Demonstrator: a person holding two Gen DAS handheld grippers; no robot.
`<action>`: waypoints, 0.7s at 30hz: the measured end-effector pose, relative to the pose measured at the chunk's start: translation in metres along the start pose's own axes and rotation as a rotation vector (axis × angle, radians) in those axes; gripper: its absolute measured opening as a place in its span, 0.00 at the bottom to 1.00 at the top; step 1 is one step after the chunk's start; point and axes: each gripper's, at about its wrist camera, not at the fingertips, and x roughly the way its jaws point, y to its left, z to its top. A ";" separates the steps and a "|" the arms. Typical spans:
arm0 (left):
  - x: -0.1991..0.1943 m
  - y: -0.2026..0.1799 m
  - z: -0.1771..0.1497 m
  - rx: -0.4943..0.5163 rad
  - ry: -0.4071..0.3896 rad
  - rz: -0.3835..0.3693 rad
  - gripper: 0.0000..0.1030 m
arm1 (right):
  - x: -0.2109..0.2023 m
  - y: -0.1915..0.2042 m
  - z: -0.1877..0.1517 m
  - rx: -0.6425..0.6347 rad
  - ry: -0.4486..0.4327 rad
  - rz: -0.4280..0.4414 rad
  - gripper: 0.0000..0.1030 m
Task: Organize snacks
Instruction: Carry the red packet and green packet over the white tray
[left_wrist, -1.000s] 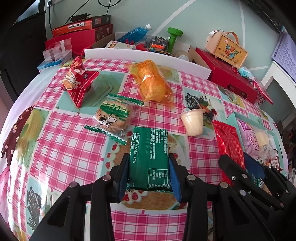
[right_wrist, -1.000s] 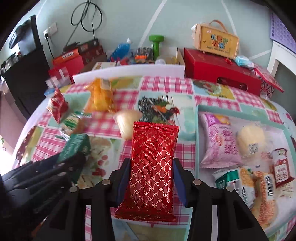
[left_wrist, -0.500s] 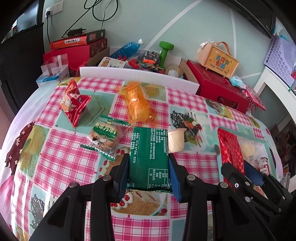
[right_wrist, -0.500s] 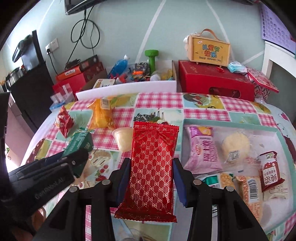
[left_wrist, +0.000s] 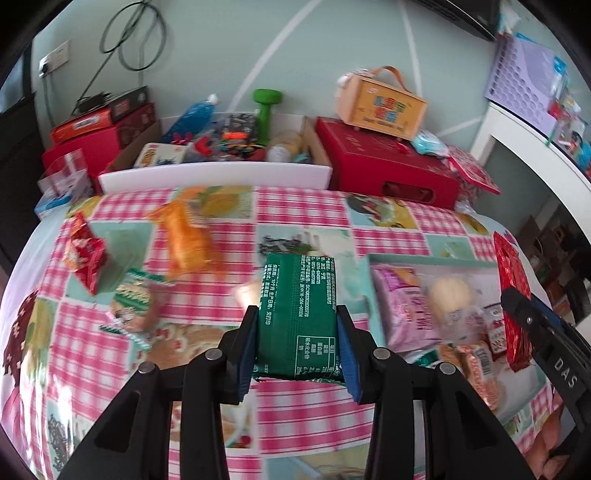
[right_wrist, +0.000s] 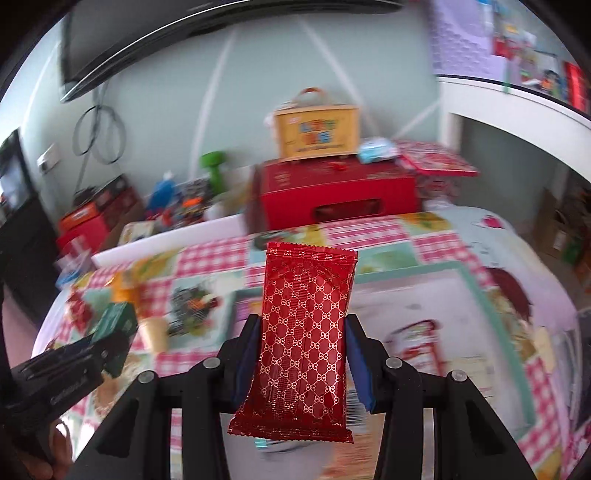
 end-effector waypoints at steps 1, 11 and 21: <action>0.002 -0.010 0.002 0.019 0.004 -0.013 0.40 | 0.000 -0.008 0.002 0.013 -0.002 -0.017 0.46; 0.019 -0.100 0.013 0.175 0.046 -0.115 0.40 | 0.005 -0.099 -0.002 0.164 0.034 -0.182 0.46; 0.054 -0.142 0.007 0.236 0.113 -0.117 0.40 | 0.027 -0.140 -0.014 0.221 0.098 -0.223 0.46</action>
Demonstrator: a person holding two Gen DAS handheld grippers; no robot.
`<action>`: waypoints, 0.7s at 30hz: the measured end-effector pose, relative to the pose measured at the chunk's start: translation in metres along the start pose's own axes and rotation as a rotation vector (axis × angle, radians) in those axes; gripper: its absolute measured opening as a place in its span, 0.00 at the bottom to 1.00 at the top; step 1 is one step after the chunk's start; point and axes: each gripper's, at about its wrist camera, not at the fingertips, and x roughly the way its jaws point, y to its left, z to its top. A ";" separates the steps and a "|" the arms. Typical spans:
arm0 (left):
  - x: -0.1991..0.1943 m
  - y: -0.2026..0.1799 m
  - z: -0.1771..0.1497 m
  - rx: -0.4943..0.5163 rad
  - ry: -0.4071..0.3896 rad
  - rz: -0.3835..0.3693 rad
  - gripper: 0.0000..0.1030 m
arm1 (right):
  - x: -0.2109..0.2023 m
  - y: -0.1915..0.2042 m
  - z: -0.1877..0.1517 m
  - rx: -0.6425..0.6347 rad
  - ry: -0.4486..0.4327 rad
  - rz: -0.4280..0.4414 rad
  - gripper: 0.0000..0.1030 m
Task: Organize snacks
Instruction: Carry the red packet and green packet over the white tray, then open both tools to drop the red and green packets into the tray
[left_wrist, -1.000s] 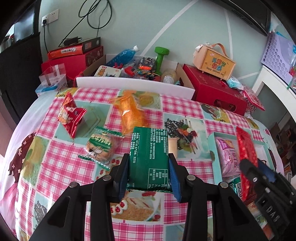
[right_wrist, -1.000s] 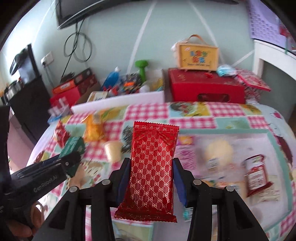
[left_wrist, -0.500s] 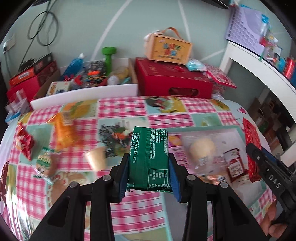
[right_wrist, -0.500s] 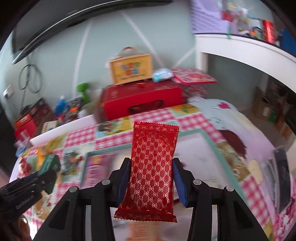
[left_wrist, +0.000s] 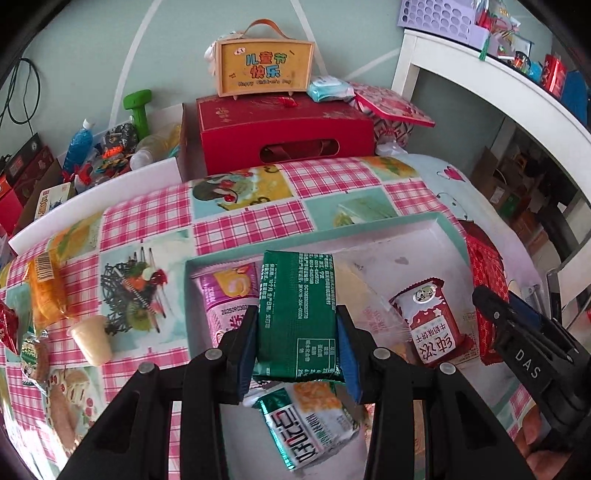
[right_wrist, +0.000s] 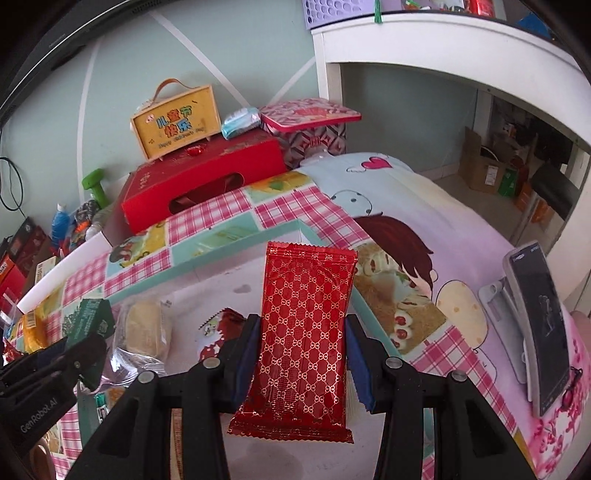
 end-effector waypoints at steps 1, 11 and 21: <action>0.002 -0.002 0.001 0.000 0.004 -0.004 0.40 | 0.002 -0.001 0.000 0.002 0.005 0.004 0.46; 0.013 -0.013 0.007 -0.009 0.023 -0.015 0.40 | 0.014 0.000 -0.005 -0.001 0.044 0.019 0.47; -0.011 -0.007 0.009 -0.020 -0.011 -0.003 0.55 | 0.010 0.002 -0.003 -0.013 0.052 0.000 0.48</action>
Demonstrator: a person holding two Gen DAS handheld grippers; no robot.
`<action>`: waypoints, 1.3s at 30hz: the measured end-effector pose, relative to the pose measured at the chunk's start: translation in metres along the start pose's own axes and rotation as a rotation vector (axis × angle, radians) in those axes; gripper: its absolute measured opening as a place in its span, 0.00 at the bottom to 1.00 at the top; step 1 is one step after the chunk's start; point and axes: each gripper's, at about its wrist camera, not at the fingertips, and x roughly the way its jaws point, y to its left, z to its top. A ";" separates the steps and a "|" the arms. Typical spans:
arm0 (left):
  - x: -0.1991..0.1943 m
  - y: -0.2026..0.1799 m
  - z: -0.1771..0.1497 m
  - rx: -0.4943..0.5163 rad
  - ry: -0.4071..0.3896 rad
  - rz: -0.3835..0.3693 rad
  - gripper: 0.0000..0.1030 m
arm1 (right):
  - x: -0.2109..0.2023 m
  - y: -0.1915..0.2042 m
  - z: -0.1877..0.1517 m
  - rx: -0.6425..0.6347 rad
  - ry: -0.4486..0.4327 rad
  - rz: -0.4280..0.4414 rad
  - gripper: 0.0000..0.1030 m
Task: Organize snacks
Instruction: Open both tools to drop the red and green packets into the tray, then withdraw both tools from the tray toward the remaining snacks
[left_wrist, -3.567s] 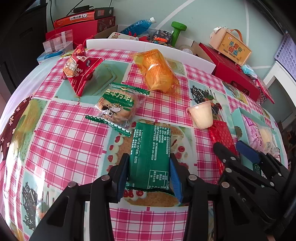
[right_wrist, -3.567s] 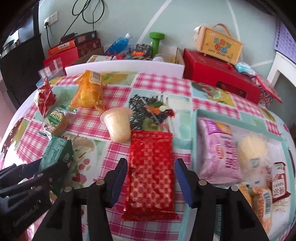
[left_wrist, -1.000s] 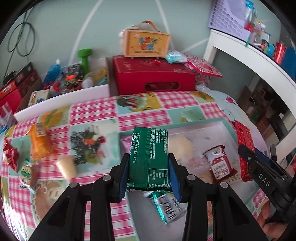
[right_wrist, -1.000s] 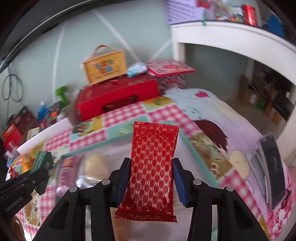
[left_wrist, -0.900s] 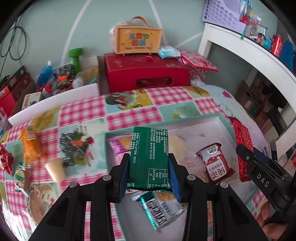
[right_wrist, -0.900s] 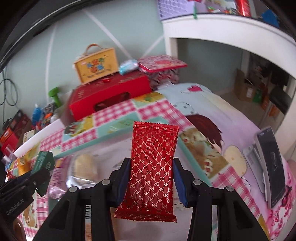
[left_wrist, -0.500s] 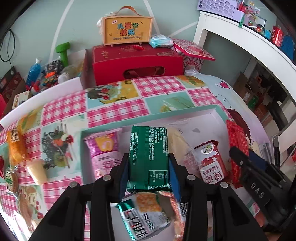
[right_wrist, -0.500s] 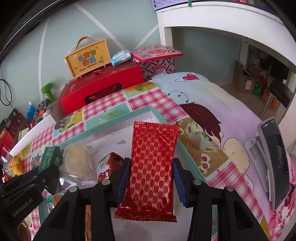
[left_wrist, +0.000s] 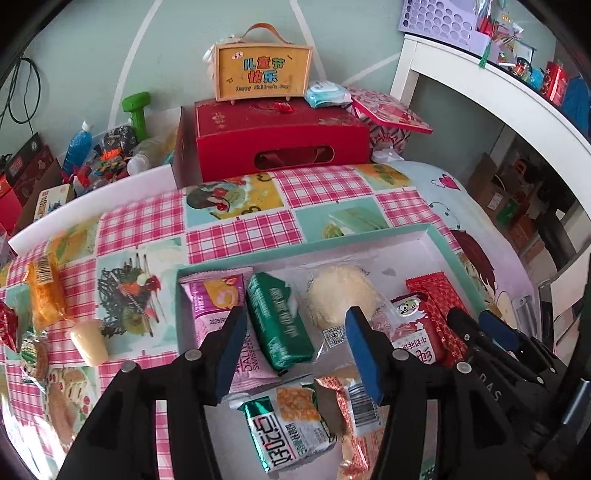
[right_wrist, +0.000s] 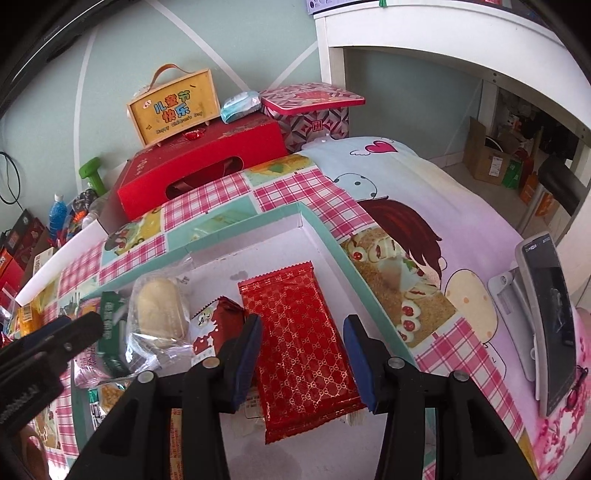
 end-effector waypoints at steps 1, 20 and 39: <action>-0.003 0.001 0.000 -0.001 -0.005 0.004 0.55 | -0.001 0.001 0.000 -0.004 0.002 -0.002 0.48; -0.009 0.057 -0.018 -0.129 -0.006 0.198 0.91 | -0.014 0.025 0.000 -0.056 0.004 0.021 1.00; -0.011 0.124 -0.066 -0.215 0.045 0.320 0.93 | -0.032 0.092 -0.009 -0.177 -0.025 0.147 1.00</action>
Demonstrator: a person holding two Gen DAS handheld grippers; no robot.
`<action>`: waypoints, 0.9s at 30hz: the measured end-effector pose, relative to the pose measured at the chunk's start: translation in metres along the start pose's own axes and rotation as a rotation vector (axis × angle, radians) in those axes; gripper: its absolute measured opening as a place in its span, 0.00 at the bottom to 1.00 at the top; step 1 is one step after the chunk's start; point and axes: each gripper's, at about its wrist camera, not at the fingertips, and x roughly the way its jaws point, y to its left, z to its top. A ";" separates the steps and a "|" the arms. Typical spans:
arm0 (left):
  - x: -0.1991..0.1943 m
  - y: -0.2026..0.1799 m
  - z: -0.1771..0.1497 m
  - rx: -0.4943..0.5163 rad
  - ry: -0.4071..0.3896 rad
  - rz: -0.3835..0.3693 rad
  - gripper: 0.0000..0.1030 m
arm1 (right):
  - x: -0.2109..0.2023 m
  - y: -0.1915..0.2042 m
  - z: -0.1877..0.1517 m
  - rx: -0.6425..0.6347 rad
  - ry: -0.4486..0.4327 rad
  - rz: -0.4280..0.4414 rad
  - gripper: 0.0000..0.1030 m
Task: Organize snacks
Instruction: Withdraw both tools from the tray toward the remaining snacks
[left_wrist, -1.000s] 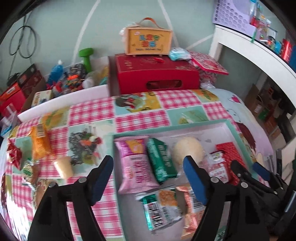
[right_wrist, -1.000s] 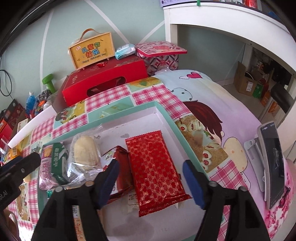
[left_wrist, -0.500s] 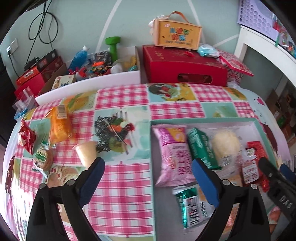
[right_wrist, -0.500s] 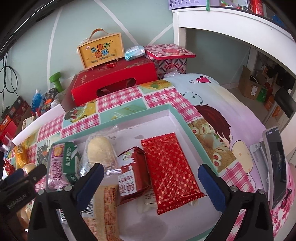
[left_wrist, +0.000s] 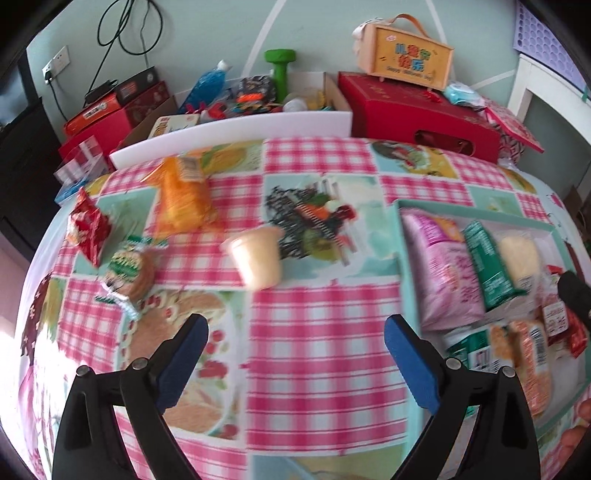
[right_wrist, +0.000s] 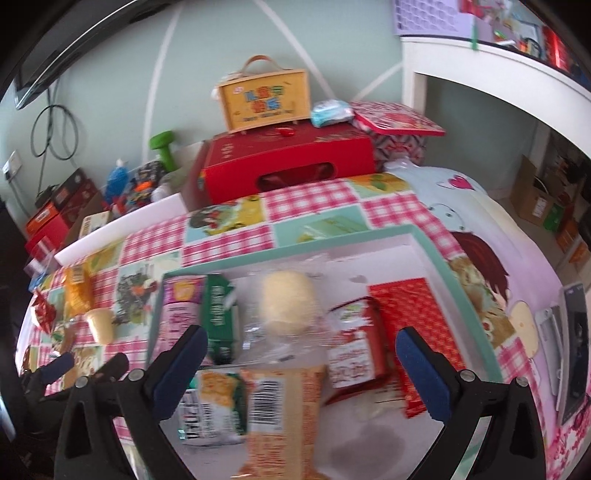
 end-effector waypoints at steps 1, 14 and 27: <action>0.000 0.004 -0.001 -0.004 0.001 0.003 0.93 | 0.000 0.005 0.000 -0.008 0.000 0.008 1.00; 0.002 0.073 -0.007 -0.129 0.002 0.082 0.93 | 0.001 0.063 -0.010 -0.088 0.019 0.131 1.00; -0.004 0.118 -0.008 -0.213 -0.018 0.096 0.93 | 0.011 0.107 -0.027 -0.162 0.051 0.185 1.00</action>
